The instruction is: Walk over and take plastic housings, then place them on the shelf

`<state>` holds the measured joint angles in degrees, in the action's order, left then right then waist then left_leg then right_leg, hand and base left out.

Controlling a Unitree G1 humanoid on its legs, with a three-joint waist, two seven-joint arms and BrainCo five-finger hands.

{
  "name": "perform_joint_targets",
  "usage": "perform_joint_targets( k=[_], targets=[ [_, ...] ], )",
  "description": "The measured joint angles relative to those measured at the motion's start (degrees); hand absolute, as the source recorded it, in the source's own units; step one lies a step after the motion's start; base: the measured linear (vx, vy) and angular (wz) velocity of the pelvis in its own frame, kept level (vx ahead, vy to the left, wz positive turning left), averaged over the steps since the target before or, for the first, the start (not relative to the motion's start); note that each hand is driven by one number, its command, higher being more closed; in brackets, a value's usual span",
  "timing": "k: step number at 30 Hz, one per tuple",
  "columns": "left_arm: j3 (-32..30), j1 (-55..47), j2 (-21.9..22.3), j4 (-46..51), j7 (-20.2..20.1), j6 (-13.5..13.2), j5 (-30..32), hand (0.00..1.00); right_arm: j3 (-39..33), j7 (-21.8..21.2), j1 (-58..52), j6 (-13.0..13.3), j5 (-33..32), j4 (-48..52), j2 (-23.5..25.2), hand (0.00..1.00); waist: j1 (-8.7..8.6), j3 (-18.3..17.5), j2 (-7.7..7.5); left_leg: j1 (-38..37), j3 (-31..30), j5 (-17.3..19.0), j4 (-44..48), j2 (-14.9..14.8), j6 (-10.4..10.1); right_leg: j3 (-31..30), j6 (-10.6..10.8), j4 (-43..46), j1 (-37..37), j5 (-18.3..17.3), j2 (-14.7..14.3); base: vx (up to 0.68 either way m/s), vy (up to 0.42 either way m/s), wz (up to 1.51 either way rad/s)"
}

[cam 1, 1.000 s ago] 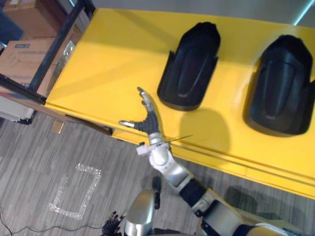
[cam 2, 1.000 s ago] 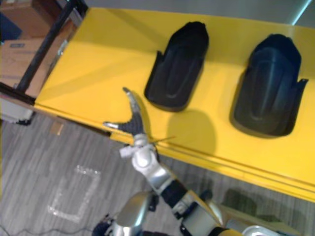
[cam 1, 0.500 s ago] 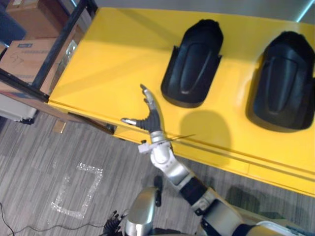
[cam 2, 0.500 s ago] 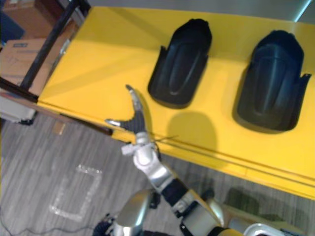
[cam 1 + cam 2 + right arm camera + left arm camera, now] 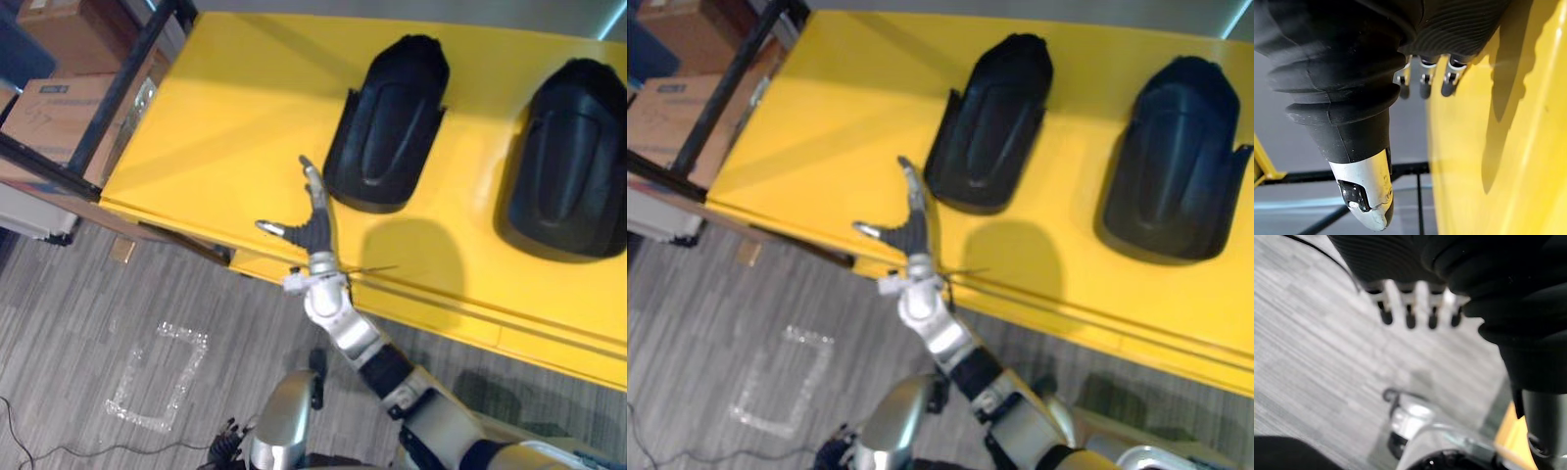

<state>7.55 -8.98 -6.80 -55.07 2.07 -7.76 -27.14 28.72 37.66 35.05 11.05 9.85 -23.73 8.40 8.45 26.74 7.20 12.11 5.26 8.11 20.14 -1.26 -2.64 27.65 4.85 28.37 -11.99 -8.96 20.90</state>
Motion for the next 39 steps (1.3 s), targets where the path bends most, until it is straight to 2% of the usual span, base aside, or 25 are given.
perform_joint_targets(
  k=[23, 26, 29, 31, 33, 34, 35, 36, 38, 39],
  targets=[
    [0.39, -0.01, -0.09, -0.24, 0.18, 0.22, -0.05, 0.00, -2.26, 1.51, 0.86, -0.04, 0.05, -1.95, -0.12, 0.00, -0.06, 0.00, 0.00, -1.14, 0.99, -0.05, -0.30, -0.06, 0.03, -1.06, 0.02, 0.01, 0.20, 0.28, 0.03, 0.00, 0.004, -0.01],
    [0.40, -0.01, -0.08, -0.25, 0.18, 0.21, -0.06, 0.00, -2.24, 1.15, 0.88, 0.61, -0.03, -2.14, -0.12, 0.00, -0.05, 0.00, -0.01, -1.19, 1.01, -0.06, -0.39, -0.06, 0.03, -1.05, 0.09, -0.05, 0.21, 0.57, 0.03, 0.00, 0.000, 0.00],
    [0.39, -0.03, -0.07, -0.35, 0.18, 0.14, -0.06, 0.00, -2.56, -3.52, 0.84, 3.93, -3.32, -2.81, -0.11, 0.00, -0.08, 0.00, -0.01, -1.59, 1.17, -0.06, -0.66, -0.10, 0.03, -1.02, 0.14, -0.58, 0.63, 0.88, -0.04, 0.01, 0.015, -0.03],
    [0.38, -0.07, -0.05, -0.70, 0.18, 0.18, -0.05, 0.00, -1.31, -8.86, -0.06, 5.57, -7.22, -2.92, -0.09, 0.00, -0.09, 0.02, -0.09, -3.18, 1.23, -0.14, -1.72, -0.32, 0.01, -0.82, 0.28, -2.13, 2.37, 1.36, -0.51, 0.02, 0.022, -0.07],
    [0.10, -0.09, -0.10, -0.63, 0.12, 0.40, 0.08, 0.00, 5.59, -16.84, -0.58, 8.13, -10.42, -0.87, -0.07, 0.00, -0.15, 0.02, -0.22, -4.92, 1.35, -0.24, -3.35, -0.91, -0.14, -0.44, 0.60, -5.60, 5.02, 2.36, -2.07, 0.02, 0.014, -0.08],
    [-0.09, -0.05, -0.12, -0.61, 0.06, 0.48, 0.18, 0.00, 7.73, -18.69, -0.58, 8.60, -11.04, 0.73, -0.07, 0.00, -0.15, 0.01, -0.31, -5.37, 1.33, -0.36, -4.10, -1.01, -0.14, -0.05, 0.63, -6.66, 5.70, 2.70, -2.39, 0.08, 0.012, 0.05],
    [-0.31, -0.04, -0.29, -0.40, -0.05, 0.94, 0.66, 0.00, 11.63, -24.45, -0.28, 8.90, -13.70, 6.03, -0.05, 0.00, -0.21, -0.14, -0.63, -6.94, 0.85, -0.82, -5.70, -1.17, -0.24, 0.88, 0.99, -9.01, 7.88, 3.70, -3.30, 0.10, 0.006, 0.10],
    [-0.75, -0.09, -0.38, -0.30, -0.10, 1.69, 0.90, 0.00, 13.32, -27.92, 0.46, 8.82, -15.73, 9.11, -0.06, 0.00, -0.10, -0.46, -1.22, -7.80, 0.78, -1.09, -6.39, -1.27, -0.28, 1.23, 1.10, -10.30, 9.00, 4.18, -3.89, 0.14, 0.002, 0.14],
    [-1.84, -0.18, -0.73, -0.30, -0.28, 2.79, 1.35, 0.00, 14.03, -32.13, 2.44, 8.80, -18.55, 13.76, -0.39, 0.00, 0.09, -1.06, -2.43, -9.25, 0.37, -1.12, -7.21, -1.36, -0.30, 2.18, 1.49, -12.13, 11.15, 4.61, -4.38, 0.12, -0.003, 0.09],
    [-3.05, -0.71, -1.21, -0.31, -0.51, 3.35, 2.63, 0.00, 12.38, -34.80, 4.51, 7.84, -22.75, 16.76, -0.83, 0.00, 0.07, -2.00, -4.12, -10.34, 0.35, -1.14, -7.96, -1.42, -0.34, 2.34, 1.71, -13.62, 12.47, 4.92, -5.19, 0.13, -0.007, 0.02]
  ],
)
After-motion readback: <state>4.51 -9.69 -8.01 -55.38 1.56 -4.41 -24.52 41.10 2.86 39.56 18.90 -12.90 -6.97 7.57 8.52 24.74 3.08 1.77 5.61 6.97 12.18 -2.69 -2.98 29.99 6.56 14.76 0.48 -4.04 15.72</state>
